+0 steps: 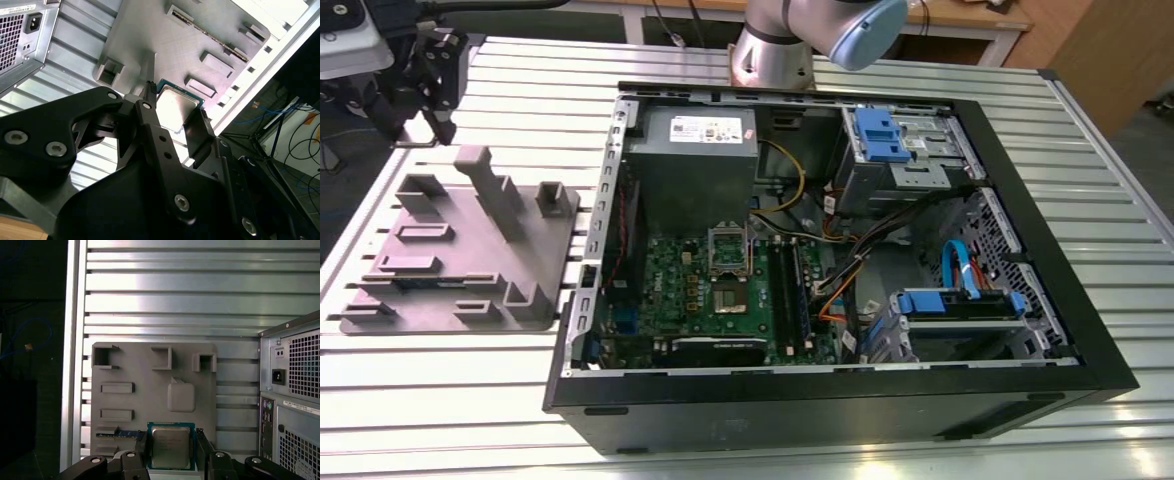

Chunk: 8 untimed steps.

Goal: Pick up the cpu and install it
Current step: 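Pick up the cpu and move it towards the insertion slot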

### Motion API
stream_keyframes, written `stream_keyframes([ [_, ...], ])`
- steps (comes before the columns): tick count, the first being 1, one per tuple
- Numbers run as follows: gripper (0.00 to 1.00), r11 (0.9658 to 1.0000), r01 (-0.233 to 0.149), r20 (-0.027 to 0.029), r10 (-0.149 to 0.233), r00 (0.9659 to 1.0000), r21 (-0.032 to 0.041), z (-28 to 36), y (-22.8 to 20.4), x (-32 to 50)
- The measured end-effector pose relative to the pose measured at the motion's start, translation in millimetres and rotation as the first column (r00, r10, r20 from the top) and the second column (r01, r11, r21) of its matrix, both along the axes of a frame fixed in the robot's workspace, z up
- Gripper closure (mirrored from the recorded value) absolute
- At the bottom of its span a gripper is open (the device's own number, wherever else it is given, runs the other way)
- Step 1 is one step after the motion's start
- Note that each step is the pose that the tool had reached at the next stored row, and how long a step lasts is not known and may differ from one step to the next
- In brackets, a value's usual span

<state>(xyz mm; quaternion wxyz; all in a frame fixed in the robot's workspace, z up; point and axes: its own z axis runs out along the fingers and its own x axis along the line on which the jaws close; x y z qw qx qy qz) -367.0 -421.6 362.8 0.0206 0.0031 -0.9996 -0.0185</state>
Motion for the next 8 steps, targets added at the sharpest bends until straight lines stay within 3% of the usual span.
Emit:
stream_keyframes([
  [8,0.53,1.0000,0.000,0.0000,0.000,1.0000,0.0000,0.1,0.0,4.3],
])
